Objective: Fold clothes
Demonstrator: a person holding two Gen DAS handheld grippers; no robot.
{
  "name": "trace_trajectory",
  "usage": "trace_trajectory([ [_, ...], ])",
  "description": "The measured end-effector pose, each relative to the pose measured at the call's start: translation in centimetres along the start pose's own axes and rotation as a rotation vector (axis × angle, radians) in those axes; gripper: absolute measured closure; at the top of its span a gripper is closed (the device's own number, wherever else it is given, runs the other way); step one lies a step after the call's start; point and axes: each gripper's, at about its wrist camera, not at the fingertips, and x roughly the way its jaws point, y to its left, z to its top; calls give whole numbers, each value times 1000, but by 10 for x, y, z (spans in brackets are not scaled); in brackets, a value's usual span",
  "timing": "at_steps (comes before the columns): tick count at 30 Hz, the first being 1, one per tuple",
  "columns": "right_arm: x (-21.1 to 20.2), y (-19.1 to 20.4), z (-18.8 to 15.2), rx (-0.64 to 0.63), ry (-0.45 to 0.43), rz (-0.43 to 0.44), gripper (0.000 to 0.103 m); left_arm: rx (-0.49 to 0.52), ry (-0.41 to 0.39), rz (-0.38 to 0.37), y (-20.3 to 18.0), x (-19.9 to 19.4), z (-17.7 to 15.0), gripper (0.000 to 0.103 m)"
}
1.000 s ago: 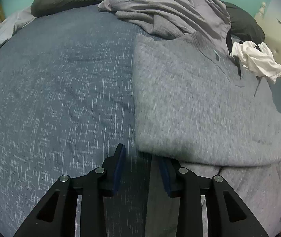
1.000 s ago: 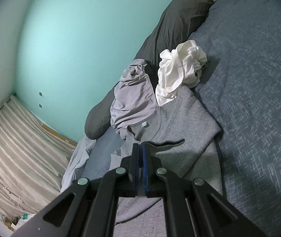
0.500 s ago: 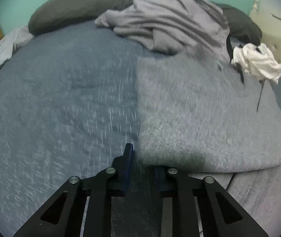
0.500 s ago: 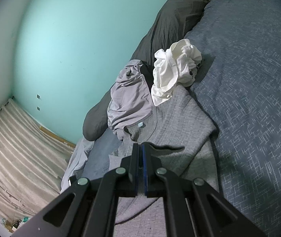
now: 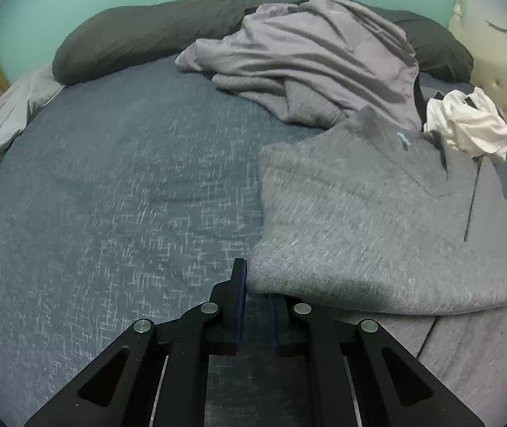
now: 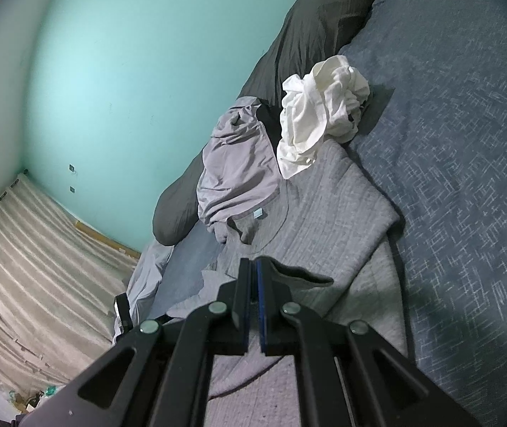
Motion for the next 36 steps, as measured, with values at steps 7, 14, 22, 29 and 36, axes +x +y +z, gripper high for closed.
trace_trajectory([
  [7, 6, 10, -10, -24, 48, -20, 100, -40, 101, -53, 6, 17, -25, 89],
  [14, -1, 18, -29, -46, 99, -80, 100, -66, 135, -98, 16, 12, -45, 83],
  [22, -17, 25, -52, -44, 155, -158, 100, -87, 115, -161, 22, -15, -67, 83],
  [29, -17, 22, -69, -64, 256, -264, 100, -76, 67, -202, 28, -49, -76, 83],
  [36, 1, -19, -87, 43, 383, -323, 97, -83, 38, -228, 36, -68, -84, 82],
])
